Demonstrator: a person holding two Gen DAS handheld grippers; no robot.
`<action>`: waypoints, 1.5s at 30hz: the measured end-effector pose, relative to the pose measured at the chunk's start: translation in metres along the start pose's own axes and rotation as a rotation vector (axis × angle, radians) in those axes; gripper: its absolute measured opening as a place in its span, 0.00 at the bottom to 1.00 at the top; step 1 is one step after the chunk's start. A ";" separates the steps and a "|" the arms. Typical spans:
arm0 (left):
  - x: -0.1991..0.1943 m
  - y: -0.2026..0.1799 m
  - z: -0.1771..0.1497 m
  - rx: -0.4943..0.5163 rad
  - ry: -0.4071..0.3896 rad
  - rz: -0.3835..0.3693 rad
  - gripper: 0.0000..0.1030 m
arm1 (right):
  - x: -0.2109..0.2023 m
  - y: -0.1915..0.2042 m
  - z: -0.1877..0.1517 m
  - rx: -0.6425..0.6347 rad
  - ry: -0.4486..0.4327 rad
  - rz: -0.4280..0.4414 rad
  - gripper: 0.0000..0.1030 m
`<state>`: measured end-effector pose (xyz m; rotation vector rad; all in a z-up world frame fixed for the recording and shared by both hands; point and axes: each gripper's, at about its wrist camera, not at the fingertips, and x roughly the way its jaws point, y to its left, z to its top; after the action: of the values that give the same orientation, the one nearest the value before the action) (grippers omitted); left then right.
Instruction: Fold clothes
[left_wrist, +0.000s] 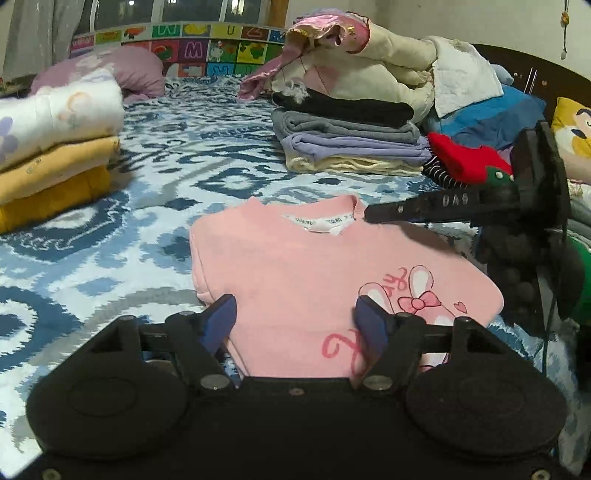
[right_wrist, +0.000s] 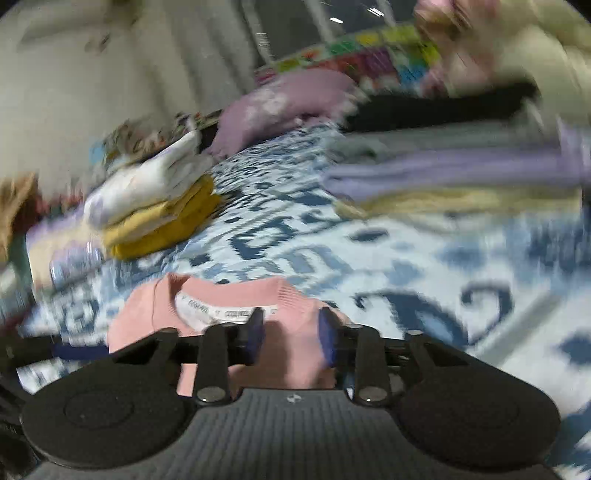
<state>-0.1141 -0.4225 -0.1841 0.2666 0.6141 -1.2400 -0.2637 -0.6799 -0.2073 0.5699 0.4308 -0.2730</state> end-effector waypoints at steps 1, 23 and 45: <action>0.000 0.001 0.000 0.000 0.000 -0.004 0.69 | 0.001 -0.007 0.001 0.049 0.009 0.022 0.24; -0.039 0.052 -0.015 -0.566 -0.045 -0.111 0.69 | -0.090 0.001 -0.060 0.373 -0.008 0.045 0.64; 0.009 0.059 -0.014 -0.722 -0.025 -0.248 0.25 | -0.039 -0.005 -0.055 0.410 0.000 0.061 0.25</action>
<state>-0.0615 -0.4035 -0.2086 -0.4385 1.0494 -1.1730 -0.3173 -0.6475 -0.2338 0.9825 0.3581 -0.3049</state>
